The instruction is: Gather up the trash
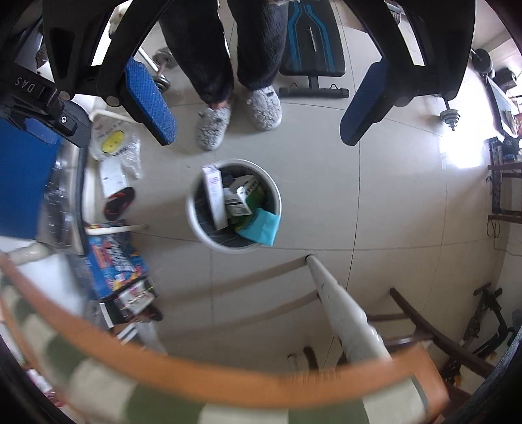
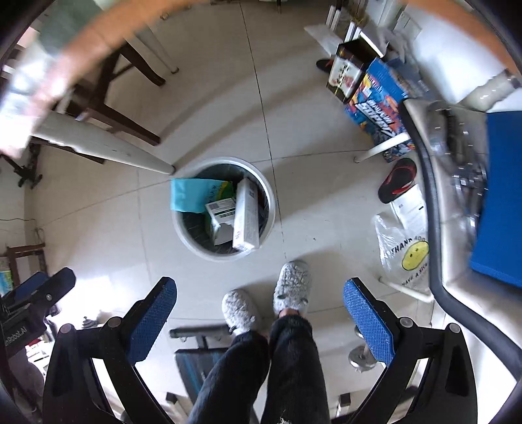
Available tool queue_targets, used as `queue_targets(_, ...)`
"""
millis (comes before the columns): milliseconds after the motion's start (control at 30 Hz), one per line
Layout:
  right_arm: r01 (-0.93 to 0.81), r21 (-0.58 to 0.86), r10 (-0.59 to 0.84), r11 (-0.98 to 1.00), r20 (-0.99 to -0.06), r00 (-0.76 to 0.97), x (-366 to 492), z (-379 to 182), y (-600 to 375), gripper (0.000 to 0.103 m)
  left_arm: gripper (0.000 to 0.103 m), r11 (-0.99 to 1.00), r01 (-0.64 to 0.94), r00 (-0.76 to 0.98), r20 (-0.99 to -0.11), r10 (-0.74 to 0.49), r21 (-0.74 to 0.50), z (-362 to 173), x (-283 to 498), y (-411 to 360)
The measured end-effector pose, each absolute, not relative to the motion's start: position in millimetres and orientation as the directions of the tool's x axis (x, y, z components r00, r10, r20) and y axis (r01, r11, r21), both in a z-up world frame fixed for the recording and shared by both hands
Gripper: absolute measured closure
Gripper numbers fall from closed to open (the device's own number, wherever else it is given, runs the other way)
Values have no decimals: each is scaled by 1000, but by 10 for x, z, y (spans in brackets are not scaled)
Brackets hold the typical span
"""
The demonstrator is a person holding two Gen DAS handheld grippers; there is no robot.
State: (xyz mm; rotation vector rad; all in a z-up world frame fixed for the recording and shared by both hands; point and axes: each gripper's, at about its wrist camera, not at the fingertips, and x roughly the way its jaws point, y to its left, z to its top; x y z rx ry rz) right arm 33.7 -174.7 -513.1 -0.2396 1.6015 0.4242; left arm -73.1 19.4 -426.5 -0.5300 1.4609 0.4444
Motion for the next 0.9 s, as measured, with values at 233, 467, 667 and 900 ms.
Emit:
queue_targets(233,-377,226,213,898,-974,-77,107,-3743,-2006,0,0,823,-541,170,-981,-94,-173,-3141,-922,-3)
queue_targets(467,-405,321,318,856,-945,-75,-140,-2403,-2221,0,0,808,-509,282,-944,-171,-298,-2148,-1114,-106)
queue_targets(667,-448,381,390,809,-918,-77,-280,-1627,-2363,0,0,791,-490,355,-912,-202,-367,-1588,-1295,-190)
queue_targets(900,-479,434,433,763,-893,-121,-397,-1199,-2439,0,0,785,-475,393,-894,-216,-398,-1233,-1484,-271)
